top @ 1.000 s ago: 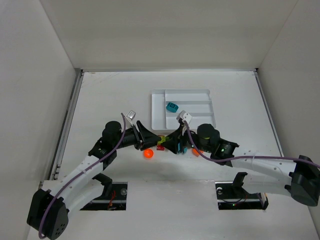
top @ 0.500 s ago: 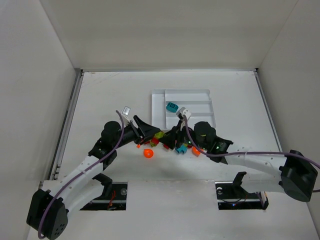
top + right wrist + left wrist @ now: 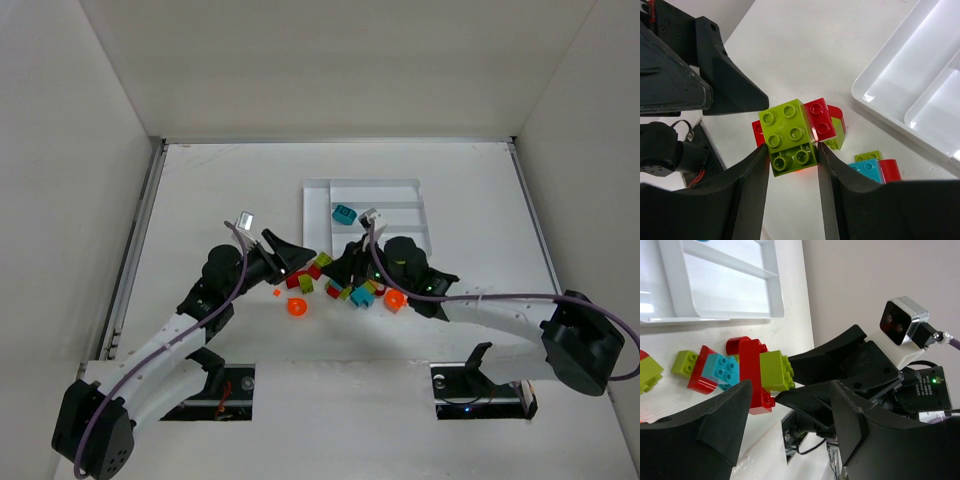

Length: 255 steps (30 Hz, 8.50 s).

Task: Sort the legos into containers by color

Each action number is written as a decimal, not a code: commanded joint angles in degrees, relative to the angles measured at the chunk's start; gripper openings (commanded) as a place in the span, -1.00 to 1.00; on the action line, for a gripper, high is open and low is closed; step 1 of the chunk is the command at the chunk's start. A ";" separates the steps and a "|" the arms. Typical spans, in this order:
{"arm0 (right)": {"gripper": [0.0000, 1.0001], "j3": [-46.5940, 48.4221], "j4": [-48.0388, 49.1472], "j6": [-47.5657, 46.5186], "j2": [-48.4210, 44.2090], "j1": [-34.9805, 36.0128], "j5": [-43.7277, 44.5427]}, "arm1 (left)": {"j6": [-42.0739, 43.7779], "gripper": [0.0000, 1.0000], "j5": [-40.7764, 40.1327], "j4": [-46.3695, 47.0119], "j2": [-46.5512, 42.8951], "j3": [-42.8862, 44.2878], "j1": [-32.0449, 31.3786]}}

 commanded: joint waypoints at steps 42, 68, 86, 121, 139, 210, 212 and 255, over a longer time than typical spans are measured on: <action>-0.68 2.97 7.85 13.72 -6.12 -11.60 -8.80 | 9.39 -0.80 -17.21 5.09 6.65 -1.24 -7.90; -0.66 -3.62 -1.38 5.99 -3.41 -13.11 9.73 | 23.46 -0.75 -30.84 10.88 36.35 18.97 -3.42; -0.65 1.90 -2.08 4.93 3.62 -13.19 13.51 | 27.41 0.10 -30.22 14.76 51.84 28.74 0.63; -0.04 52.63 -23.27 -10.19 46.43 -18.91 24.94 | 24.42 0.05 -32.77 -12.58 3.40 -4.31 -8.34; -0.54 16.52 -10.00 -4.92 14.27 -5.65 17.66 | 24.77 -0.08 -37.34 -11.96 9.55 0.26 -9.31; -0.51 17.47 -9.56 0.45 19.19 6.85 14.48 | 23.30 0.07 -32.06 -7.47 5.24 4.91 -8.95; -0.51 16.77 -8.51 0.71 18.66 6.58 15.09 | 19.26 0.11 -32.59 -8.97 6.64 5.35 -8.78; -0.50 12.02 3.63 1.42 17.16 9.92 29.16 | -12.32 -0.65 -26.44 8.08 13.77 -1.94 -3.33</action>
